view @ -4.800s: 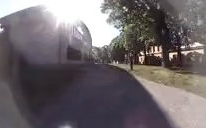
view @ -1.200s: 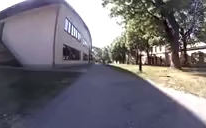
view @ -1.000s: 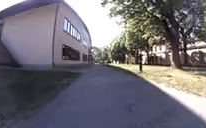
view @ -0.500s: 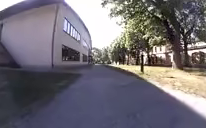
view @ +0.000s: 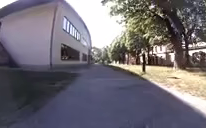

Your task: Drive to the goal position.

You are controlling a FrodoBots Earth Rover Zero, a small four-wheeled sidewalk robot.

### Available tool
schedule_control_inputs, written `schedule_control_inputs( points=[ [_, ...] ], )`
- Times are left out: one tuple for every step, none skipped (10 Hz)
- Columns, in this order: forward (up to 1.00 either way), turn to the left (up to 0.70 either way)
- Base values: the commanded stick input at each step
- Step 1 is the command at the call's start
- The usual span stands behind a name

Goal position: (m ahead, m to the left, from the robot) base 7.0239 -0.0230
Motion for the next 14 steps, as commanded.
schedule_control_inputs(
  points=[
    [0.45,0.00],
    [0.45,0.00],
    [0.45,0.00],
    [0.45,0.00],
    [0.45,0.00],
    [0.45,0.00],
    [0.45,0.00],
    [0.45,0.00],
    [0.45,0.00],
    [0.45,0.00],
    [0.45,0.00],
    [0.45,0.00],
    [0.45,0.00],
    [0.45,0.00]
  ],
)
